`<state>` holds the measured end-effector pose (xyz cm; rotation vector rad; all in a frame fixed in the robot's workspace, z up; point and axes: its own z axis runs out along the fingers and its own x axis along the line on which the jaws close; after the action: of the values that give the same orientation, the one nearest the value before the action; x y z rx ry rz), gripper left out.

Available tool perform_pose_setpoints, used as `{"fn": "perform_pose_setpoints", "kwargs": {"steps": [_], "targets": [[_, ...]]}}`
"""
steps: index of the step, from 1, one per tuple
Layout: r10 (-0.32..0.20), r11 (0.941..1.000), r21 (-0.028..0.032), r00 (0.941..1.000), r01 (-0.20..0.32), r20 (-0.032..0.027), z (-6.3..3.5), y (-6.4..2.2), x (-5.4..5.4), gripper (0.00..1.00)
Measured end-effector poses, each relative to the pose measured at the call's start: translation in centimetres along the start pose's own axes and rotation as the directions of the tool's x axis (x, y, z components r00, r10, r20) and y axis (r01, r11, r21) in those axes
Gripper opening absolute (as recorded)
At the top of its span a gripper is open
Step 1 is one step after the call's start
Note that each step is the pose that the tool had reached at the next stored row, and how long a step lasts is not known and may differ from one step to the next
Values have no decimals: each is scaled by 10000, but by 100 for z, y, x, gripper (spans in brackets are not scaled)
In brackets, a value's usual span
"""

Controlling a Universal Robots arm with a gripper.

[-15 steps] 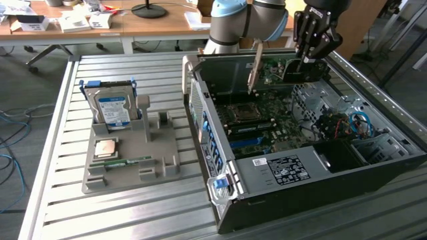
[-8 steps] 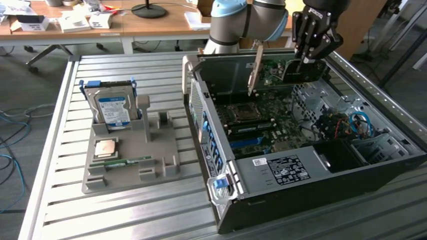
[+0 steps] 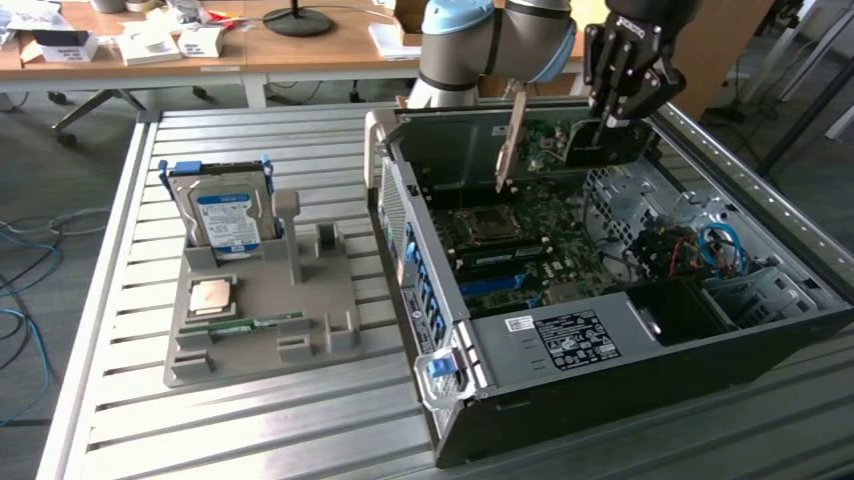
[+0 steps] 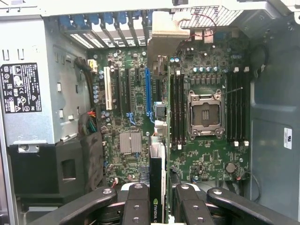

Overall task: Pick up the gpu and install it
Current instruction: 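Insert the gpu into the slot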

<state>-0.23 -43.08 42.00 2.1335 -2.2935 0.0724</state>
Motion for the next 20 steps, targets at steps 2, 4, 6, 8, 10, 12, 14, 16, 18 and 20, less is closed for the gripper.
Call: {"fn": "perform_pose_setpoints", "kwargs": {"steps": [2,4,6,8,10,12,14,16,18,20], "targets": [[0,10000,-1,10000,0,-3,15,0,0,26],[0,10000,0,10000,0,-2,33,1,-1,26],[-1,10000,-1,10000,1,-3,51,1,-2,26],[0,10000,-1,10000,0,-3,68,2,-3,26],[0,10000,-1,10000,0,-4,82,2,-3,26],[0,10000,-1,10000,0,-3,97,3,-4,26],[2,10000,-1,10000,-2,-4,108,7,-4,26],[1,10000,-1,10000,-1,-4,114,10,-4,26],[-1,10000,-1,10000,1,-3,120,11,-4,26],[11,10000,-2,10000,-11,-5,129,17,-4,26]]}}
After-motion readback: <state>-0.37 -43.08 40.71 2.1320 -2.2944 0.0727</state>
